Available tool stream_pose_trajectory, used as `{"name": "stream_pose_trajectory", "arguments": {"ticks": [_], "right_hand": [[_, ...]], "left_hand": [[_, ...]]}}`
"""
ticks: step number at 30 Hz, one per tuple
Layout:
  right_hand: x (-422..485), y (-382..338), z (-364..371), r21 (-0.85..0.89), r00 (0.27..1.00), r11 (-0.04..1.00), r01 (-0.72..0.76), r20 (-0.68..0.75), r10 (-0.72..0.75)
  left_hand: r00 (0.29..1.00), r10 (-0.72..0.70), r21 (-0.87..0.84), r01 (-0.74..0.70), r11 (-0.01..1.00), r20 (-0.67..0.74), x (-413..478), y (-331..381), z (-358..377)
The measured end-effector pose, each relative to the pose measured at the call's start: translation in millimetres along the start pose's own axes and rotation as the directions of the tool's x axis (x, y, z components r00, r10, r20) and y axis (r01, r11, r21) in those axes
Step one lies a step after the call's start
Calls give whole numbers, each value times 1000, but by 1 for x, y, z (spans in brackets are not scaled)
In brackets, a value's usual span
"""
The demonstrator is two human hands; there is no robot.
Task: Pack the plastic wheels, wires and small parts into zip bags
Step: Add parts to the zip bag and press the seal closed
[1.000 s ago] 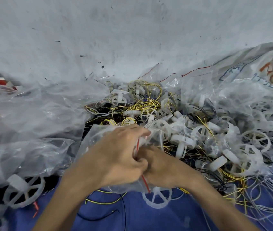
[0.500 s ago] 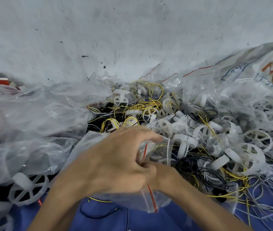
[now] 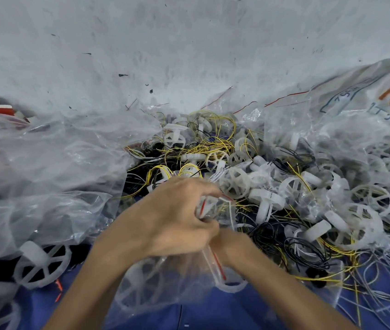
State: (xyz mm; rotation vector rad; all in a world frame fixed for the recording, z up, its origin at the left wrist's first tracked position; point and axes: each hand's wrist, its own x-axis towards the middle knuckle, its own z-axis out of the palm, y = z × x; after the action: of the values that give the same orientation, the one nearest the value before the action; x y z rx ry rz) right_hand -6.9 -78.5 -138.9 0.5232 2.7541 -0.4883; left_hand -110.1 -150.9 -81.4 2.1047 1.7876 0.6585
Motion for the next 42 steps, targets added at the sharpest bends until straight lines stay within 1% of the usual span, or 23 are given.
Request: {"name": "stream_pose_trajectory", "arguments": {"ticks": [1,2,3,4,5,7,9,11,14,17,18,20,22,23,27,31,34,37,42], "right_hand": [[-1,1,-7,34,999,999,33,-23,-32],[-4,2,-16,140,999,989,40,-32,-36],[-8,1,-25,187,996,979,82,-61,-71],[-8,8,-31,181,989,975,130,-96,-114],[-10,17,-30,228,981,961,155,-149,-123],[-21,38,-34,369,972,918,147,-227,-65],[-31,62,-36,455,958,885,94,-285,45],[-38,83,-37,433,937,900,35,-328,122],[-42,100,-36,358,925,931,-64,-329,190],[-43,114,-34,190,883,960,-207,-386,267],[-43,118,-32,138,879,954,-266,-371,299],[-42,124,-28,41,891,931,-364,-275,360],[-40,129,-23,11,891,908,-418,-188,413],[-40,131,-22,19,886,903,-430,-184,425],[-39,137,-19,66,871,903,-425,-243,427],[-37,141,-15,84,853,901,-426,-294,431],[-34,143,-14,67,827,899,-432,-368,425],[-35,146,-13,12,809,906,-422,-447,382],[-38,148,-18,52,823,925,-378,-440,360]], "left_hand": [[999,-31,4,31,1000,-8,1,-3,-1],[998,-65,2,65,998,-9,1,-6,-3],[996,-91,5,91,996,-11,2,-8,-5],[995,-103,15,103,995,-17,2,-11,-6],[993,-112,29,113,993,-22,2,-12,-7],[991,-132,37,132,991,-17,3,-13,-8],[990,-138,44,139,989,-19,4,-13,-6],[988,-152,56,153,987,-31,4,-12,-3],[986,-165,86,165,982,-17,4,-13,-1],[992,-125,76,123,989,21,4,-11,-3],[991,-128,70,125,990,37,4,-11,-4],[988,-145,74,141,987,58,4,-13,-3],[987,-148,79,143,987,60,5,-15,-2],[988,-146,78,142,987,57,5,-15,-1],[988,-148,53,147,988,29,6,-16,1],[992,-128,65,127,990,18,6,-13,1],[993,-114,70,113,991,21,5,-14,2],[993,-121,66,121,991,3,6,-16,2],[991,-133,55,133,990,6,6,-19,2]]}}
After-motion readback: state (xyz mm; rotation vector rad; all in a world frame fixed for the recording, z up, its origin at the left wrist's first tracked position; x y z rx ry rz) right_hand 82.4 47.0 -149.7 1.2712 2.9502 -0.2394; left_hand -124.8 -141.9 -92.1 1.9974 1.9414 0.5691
